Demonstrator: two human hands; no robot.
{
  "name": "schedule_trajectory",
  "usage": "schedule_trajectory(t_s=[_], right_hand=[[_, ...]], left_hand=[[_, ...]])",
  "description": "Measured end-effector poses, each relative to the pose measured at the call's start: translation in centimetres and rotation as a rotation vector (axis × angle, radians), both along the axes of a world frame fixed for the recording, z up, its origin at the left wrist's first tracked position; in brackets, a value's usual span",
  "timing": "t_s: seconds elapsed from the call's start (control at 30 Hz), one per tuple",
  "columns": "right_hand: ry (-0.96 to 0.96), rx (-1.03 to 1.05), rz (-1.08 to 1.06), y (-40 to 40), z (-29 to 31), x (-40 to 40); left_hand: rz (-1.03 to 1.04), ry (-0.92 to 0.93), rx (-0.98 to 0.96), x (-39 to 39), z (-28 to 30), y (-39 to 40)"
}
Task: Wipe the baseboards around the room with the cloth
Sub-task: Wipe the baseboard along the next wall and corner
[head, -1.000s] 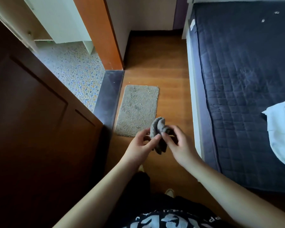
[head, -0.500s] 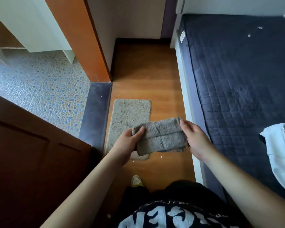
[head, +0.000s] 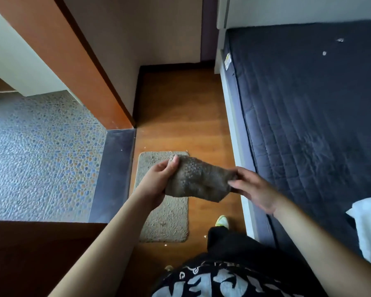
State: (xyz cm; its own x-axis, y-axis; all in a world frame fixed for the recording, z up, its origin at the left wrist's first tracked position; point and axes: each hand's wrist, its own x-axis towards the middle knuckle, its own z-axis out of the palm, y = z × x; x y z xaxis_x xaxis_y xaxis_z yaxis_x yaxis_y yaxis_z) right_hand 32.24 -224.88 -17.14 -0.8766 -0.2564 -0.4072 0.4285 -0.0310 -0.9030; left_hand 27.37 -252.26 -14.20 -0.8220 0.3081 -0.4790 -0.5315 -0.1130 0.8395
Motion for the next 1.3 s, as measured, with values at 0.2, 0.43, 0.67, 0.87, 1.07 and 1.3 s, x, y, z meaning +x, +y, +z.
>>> schedule_trajectory(t_s=[0.2,0.43,0.67,0.87,1.07,1.3], right_hand=[[0.143,0.084,0.249,3.4,3.2,-8.4],[0.217,0.263,0.358,3.5,3.6,-16.9],[0.046,-0.062,0.094,1.3,4.4,-25.8],[0.003,-0.045,-0.097,-0.4,5.2,-35.0],[0.179,0.233,-0.110,-0.9,5.6,-41.7],[0.239,0.302,-0.188,1.6,4.3,-49.3]], left_hand=[[-0.180,0.194,-0.229,-6.9,3.2,6.6],[-0.091,0.016,-0.096,-13.3,4.2,8.3],[0.096,0.033,0.234,-20.8,1.1,7.0],[0.001,0.109,0.162,-27.9,0.8,6.7],[-0.087,0.196,0.044,-35.8,1.2,6.2],[0.136,0.218,-0.078,-44.3,1.3,9.0]])
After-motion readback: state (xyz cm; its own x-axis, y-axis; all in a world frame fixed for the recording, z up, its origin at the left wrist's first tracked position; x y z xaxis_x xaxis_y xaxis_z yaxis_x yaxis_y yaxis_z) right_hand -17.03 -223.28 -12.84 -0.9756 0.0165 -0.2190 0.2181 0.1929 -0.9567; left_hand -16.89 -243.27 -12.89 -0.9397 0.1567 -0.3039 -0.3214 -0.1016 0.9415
